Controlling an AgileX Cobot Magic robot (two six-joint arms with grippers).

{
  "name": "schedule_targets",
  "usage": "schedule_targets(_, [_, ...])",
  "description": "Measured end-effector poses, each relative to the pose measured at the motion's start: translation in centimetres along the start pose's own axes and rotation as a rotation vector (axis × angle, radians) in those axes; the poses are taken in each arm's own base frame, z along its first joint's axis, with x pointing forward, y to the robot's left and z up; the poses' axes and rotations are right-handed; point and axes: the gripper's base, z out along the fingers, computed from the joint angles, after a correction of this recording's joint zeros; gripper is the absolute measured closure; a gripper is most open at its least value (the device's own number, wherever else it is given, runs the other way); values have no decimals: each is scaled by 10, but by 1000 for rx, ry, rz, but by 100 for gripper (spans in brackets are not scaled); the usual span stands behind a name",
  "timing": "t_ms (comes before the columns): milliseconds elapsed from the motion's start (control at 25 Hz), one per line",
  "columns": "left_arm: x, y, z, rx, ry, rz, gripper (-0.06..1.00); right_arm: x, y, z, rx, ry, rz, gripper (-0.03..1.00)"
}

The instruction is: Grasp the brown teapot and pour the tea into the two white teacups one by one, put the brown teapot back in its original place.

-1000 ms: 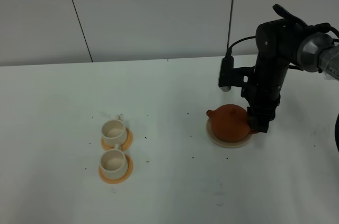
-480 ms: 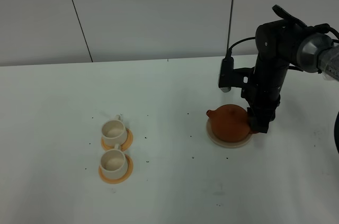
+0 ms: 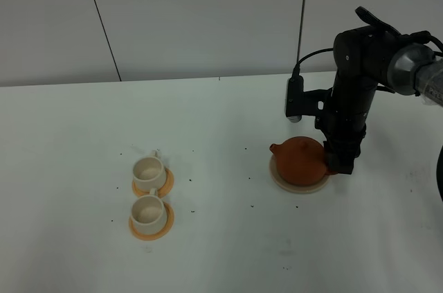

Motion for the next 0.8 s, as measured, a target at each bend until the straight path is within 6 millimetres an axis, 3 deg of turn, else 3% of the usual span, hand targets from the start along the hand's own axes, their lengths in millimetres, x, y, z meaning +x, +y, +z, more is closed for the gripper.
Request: schedule_targets(800, [0, 0, 0, 0, 0, 0, 57, -14, 7, -5, 33, 59, -104, 62])
